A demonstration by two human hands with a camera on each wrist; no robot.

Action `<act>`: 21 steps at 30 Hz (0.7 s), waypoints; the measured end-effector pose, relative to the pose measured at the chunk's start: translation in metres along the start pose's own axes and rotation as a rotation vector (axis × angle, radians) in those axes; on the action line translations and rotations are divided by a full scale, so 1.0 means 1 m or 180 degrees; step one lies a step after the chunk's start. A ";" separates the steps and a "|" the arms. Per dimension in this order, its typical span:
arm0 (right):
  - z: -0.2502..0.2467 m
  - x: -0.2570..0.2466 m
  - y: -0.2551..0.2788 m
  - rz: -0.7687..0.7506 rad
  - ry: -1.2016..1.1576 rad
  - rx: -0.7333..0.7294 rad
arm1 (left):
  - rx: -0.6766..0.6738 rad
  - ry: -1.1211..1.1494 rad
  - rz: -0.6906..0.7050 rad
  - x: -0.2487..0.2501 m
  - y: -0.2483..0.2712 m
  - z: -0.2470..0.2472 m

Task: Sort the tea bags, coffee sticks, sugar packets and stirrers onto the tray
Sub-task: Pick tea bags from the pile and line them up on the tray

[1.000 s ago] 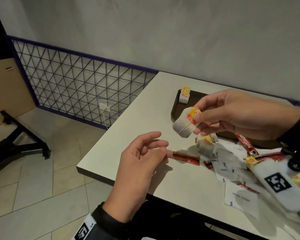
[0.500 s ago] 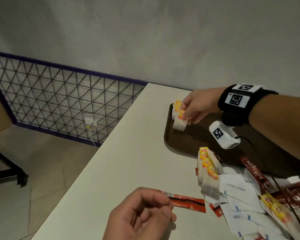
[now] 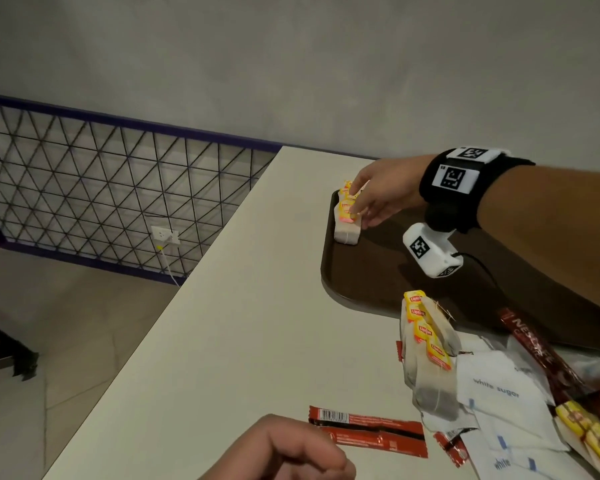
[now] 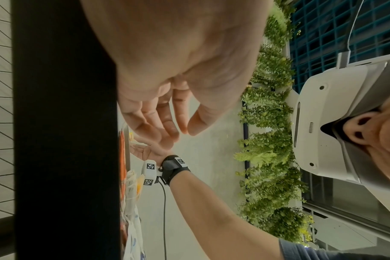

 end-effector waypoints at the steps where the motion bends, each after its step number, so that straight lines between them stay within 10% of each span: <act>1: -0.002 0.001 0.001 0.0008 -0.0086 0.0038 | 0.0138 0.0057 0.0285 0.005 0.004 -0.009; 3: -0.003 0.003 0.002 0.0097 -0.0100 0.0113 | 0.0304 0.0448 0.1060 0.034 -0.005 -0.028; 7: 0.006 0.013 0.007 0.0400 -0.0055 0.0036 | -0.0175 -0.0802 -0.0383 0.035 -0.009 -0.003; 11: 0.021 0.016 0.013 0.0438 -0.0106 -0.0062 | 0.2008 -0.0112 0.0295 0.057 0.000 -0.021; 21: -0.009 0.027 0.086 0.0123 0.0460 -0.0311 | 0.2666 -0.0098 0.0456 0.067 0.007 -0.016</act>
Point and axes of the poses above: each hand's wrist, its own y-axis away from the middle knuckle, its own z-axis out of the palm, x = y × z, the point moved 5 cm from there along -y, towards the middle knuckle, and after that the axes turned 13 degrees about -y, right-handed, at the moved point
